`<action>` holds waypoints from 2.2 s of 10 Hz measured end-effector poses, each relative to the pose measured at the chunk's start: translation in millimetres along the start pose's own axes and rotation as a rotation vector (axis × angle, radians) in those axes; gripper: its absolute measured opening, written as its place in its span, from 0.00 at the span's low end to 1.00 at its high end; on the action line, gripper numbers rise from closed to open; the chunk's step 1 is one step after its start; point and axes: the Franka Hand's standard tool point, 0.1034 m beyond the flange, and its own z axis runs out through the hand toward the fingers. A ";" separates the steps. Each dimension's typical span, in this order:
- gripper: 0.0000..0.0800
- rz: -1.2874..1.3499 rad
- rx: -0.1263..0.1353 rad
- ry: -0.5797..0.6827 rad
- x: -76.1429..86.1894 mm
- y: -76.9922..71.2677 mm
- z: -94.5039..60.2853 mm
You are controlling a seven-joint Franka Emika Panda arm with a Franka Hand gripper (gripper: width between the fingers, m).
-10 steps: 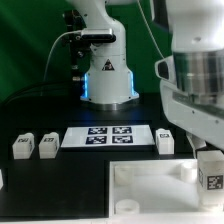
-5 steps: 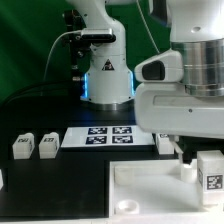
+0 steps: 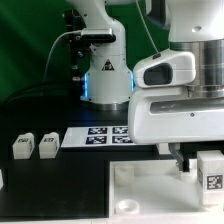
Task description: Assemble one leg
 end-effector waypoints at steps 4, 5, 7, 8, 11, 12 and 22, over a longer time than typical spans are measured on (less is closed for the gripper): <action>0.37 0.424 0.006 -0.007 1.0 1.2 1.4; 0.37 0.661 -0.002 -0.036 4.6 3.5 2.0; 0.37 1.078 -0.004 -0.057 4.1 4.6 2.7; 0.37 1.314 0.023 -0.052 1.5 5.7 3.0; 0.38 1.398 0.035 -0.057 -0.1 5.6 2.7; 0.38 1.389 0.034 -0.057 -0.5 5.5 3.3; 0.81 -0.024 0.024 -0.006 -0.9 -2.5 2.4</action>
Offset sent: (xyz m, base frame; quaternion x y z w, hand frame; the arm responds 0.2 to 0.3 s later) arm 0.0000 0.0000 0.0000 0.0000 0.0000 0.1790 0.9838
